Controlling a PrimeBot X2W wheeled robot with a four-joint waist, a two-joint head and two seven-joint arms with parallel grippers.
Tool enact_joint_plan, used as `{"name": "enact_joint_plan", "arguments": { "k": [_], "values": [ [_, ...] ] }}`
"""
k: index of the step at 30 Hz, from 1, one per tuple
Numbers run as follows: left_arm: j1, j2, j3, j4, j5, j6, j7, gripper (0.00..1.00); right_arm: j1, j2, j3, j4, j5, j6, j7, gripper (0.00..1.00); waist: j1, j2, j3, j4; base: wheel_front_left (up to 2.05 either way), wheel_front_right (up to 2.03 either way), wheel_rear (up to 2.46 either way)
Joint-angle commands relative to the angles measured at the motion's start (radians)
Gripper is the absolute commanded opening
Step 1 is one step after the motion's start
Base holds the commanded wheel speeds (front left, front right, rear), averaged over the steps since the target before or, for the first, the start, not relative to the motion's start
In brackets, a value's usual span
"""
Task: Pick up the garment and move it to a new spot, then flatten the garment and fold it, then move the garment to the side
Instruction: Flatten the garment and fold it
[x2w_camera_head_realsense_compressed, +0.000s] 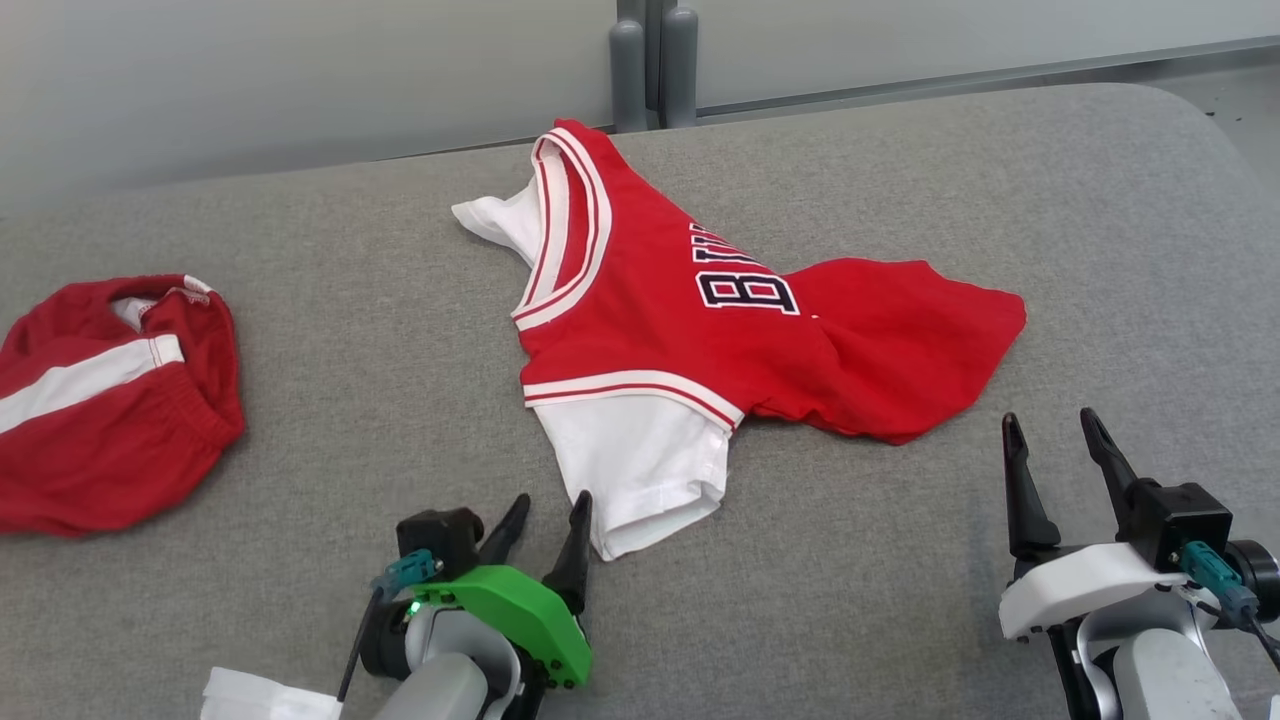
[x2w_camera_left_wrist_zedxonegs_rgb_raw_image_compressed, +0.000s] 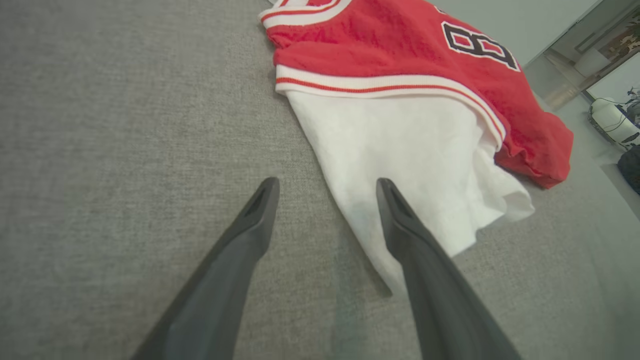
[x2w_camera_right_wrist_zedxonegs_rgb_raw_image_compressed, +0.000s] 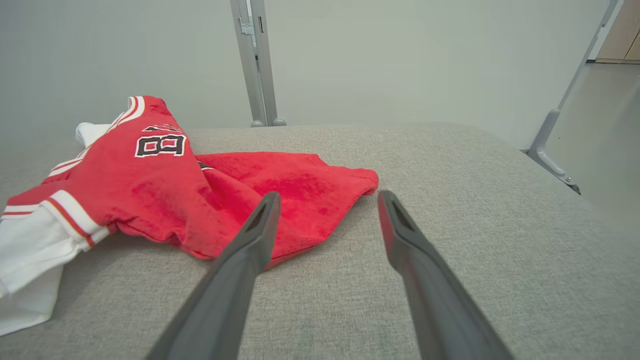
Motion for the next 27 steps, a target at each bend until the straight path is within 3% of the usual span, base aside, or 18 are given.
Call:
{"name": "enact_joint_plan", "arguments": {
  "k": [1,13,14,16,17,18,27],
  "values": [
    [0.015,0.004,-0.018,0.002,-0.014,0.004,0.002,1.0,0.012,-0.002,0.0,-0.002,0.005,0.0,-0.003,1.0,0.0,0.0109,-0.002,-0.004,0.0,0.0,0.0],
    [0.005,0.003,-0.162,0.034,-0.103,0.045,0.062,1.0,0.021,-0.002,0.01,-0.019,-0.011,0.0,-0.003,1.0,0.0,0.0109,-0.009,-0.05,0.0,0.0,0.0],
    [0.0,0.003,-0.17,0.04,-0.111,0.048,0.067,0.95,0.02,-0.002,0.01,-0.02,-0.012,0.0,-0.003,1.0,0.0,0.0109,-0.007,-0.053,0.0,0.0,0.0],
    [-0.013,0.003,-0.185,0.046,-0.125,0.058,0.065,0.47,0.018,-0.002,0.008,-0.022,-0.013,0.0,-0.003,1.0,0.0,0.0109,-0.005,-0.058,0.0,0.0,0.0],
    [-0.02,0.003,-0.192,0.049,-0.129,0.063,0.061,0.11,0.018,-0.002,0.007,-0.023,-0.013,0.0,-0.003,1.0,0.0,0.0109,-0.004,-0.06,0.0,0.0,0.0],
    [-0.027,0.003,-0.198,0.052,-0.135,0.067,0.056,0.0,0.018,-0.002,0.007,-0.023,-0.014,0.0,-0.003,1.0,0.0,0.0109,-0.004,-0.062,0.0,0.0,0.0],
    [-0.067,0.011,-0.165,0.052,-0.144,0.08,-0.002,0.0,0.026,-0.002,-0.016,-0.032,-0.013,0.0,-0.003,1.0,0.0,0.0109,-0.007,-0.045,0.0,0.0,0.0]
  ]
}}
